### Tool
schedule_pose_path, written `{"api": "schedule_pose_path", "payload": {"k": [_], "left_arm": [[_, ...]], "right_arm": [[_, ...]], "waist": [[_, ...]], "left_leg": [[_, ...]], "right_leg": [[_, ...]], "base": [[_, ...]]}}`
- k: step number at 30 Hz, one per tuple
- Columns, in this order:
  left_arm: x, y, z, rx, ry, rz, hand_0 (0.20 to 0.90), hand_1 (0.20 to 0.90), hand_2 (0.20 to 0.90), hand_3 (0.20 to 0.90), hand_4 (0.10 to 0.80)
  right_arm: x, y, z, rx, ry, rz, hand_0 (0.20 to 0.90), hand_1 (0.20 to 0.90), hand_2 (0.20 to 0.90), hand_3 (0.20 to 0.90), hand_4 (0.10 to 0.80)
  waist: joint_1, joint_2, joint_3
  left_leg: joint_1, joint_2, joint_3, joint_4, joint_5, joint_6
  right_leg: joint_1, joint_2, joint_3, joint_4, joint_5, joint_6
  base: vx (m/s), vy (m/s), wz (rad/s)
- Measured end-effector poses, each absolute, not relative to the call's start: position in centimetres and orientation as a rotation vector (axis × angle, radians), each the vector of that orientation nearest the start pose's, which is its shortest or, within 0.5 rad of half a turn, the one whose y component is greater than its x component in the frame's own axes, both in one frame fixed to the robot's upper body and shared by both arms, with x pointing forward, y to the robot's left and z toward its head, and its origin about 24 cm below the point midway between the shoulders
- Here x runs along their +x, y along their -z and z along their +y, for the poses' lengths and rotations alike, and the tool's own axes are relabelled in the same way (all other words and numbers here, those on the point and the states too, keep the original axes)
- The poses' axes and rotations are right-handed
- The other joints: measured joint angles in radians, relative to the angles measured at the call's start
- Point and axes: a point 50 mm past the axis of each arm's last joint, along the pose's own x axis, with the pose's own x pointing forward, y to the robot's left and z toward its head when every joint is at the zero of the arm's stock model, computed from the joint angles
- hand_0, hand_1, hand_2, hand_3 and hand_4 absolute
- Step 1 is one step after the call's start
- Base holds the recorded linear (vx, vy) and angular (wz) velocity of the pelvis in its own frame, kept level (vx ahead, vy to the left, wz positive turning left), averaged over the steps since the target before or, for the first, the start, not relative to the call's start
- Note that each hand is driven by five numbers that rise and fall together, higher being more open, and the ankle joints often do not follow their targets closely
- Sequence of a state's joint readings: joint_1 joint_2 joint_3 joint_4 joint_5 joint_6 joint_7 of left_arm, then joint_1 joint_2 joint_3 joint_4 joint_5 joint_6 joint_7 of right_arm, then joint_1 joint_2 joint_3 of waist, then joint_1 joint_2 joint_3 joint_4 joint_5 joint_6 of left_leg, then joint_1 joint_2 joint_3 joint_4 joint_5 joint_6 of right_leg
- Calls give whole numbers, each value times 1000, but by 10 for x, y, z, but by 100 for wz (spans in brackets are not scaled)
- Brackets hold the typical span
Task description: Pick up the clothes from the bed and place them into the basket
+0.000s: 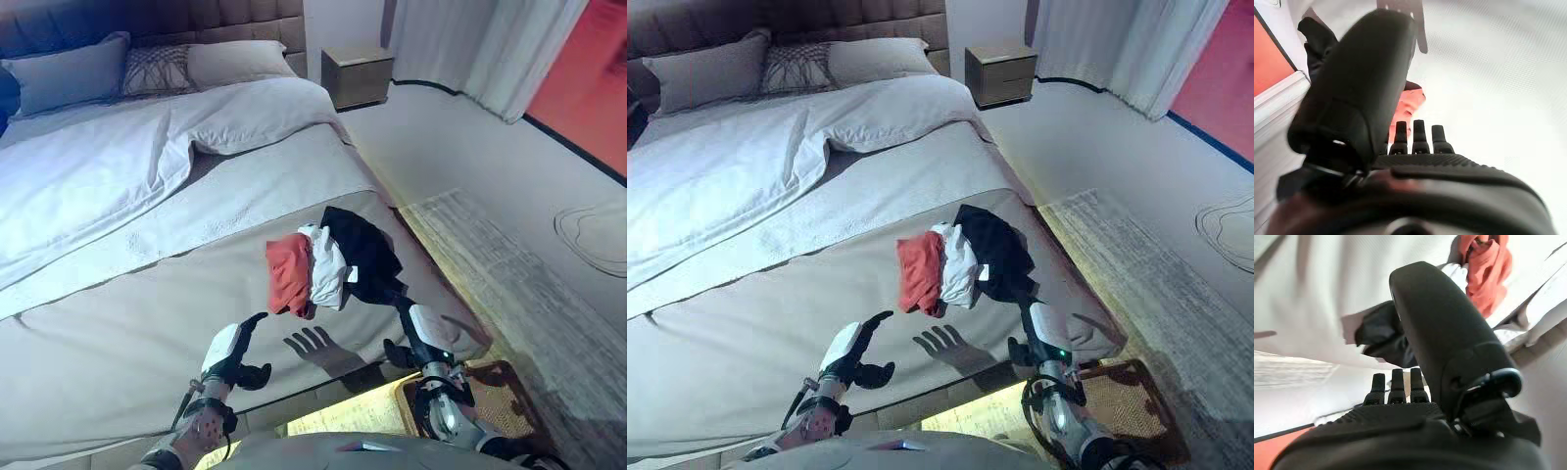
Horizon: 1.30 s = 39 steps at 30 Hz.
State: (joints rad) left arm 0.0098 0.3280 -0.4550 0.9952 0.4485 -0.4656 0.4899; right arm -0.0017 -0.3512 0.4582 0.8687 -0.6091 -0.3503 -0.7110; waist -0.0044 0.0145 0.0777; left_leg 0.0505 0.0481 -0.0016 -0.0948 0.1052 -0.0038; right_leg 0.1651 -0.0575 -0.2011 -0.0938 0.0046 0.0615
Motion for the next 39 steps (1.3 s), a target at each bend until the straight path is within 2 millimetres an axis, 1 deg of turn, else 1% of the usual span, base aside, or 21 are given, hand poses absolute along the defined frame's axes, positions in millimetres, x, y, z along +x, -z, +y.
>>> {"api": "schedule_pose_path", "payload": {"k": [4,7,12,19,28,31,35,37,39], "left_arm": [[151,116,195,793,220,415,900,900,900,900,800],[151,118,196,740,224,452,900,900,900,900,800],[149,121,194,617,259,527,900,900,900,900,800],[148,122,193,568,269,551,900,900,900,900,800],[151,121,193,509,228,553,900,900,900,900,800],[154,118,192,469,216,539,900,900,900,900,800],[158,112,190,394,199,511,900,900,900,900,800],[160,108,193,368,200,499,900,900,900,900,800],[163,104,196,370,211,480,900,900,900,900,800]], "right_arm": [[174,93,-194,-1043,-86,155,900,900,900,900,800],[172,96,-197,-1048,-76,205,900,900,900,900,800],[171,98,-201,-1065,-60,237,900,900,900,900,800],[172,97,-203,-1001,-3,265,900,900,900,900,800],[176,94,-204,-918,48,274,900,900,900,900,800],[183,87,-204,-887,72,246,900,900,900,900,800],[197,76,-212,-878,100,223,900,900,900,900,800],[208,67,-223,-892,113,221,900,900,900,900,800],[218,57,-236,-917,126,211,900,900,900,900,800]], "waist": [[0,2,1],[1,3,2],[0,3,2],[0,3,2],[-1,10,6],[3,12,8],[11,9,15],[25,7,26],[37,4,41]], "left_leg": [[-2,2,-1,0,-3,3],[-7,4,-1,0,-7,-2],[-7,3,-1,0,-4,2],[-3,3,-1,0,-4,3],[-6,4,-1,0,-4,3],[-3,3,-1,0,-4,3],[11,1,-2,0,-4,3],[12,2,-2,0,-7,-1],[10,2,-2,1,-6,0]], "right_leg": [[0,1,0,-3,-2,3],[-1,1,0,-3,-3,4],[-2,1,0,-3,-3,4],[-1,0,0,-3,-2,2],[-1,0,0,-3,-2,3],[0,1,0,-3,-2,2],[13,1,-1,-3,-2,2],[17,2,-2,-3,-6,9],[15,3,-3,2,-7,9]], "base": [[0,0,0],[0,0,0],[0,0,0],[0,0,0],[20,-6,0],[53,-30,0],[104,-40,1],[77,-47,-1],[-86,-33,1]]}}
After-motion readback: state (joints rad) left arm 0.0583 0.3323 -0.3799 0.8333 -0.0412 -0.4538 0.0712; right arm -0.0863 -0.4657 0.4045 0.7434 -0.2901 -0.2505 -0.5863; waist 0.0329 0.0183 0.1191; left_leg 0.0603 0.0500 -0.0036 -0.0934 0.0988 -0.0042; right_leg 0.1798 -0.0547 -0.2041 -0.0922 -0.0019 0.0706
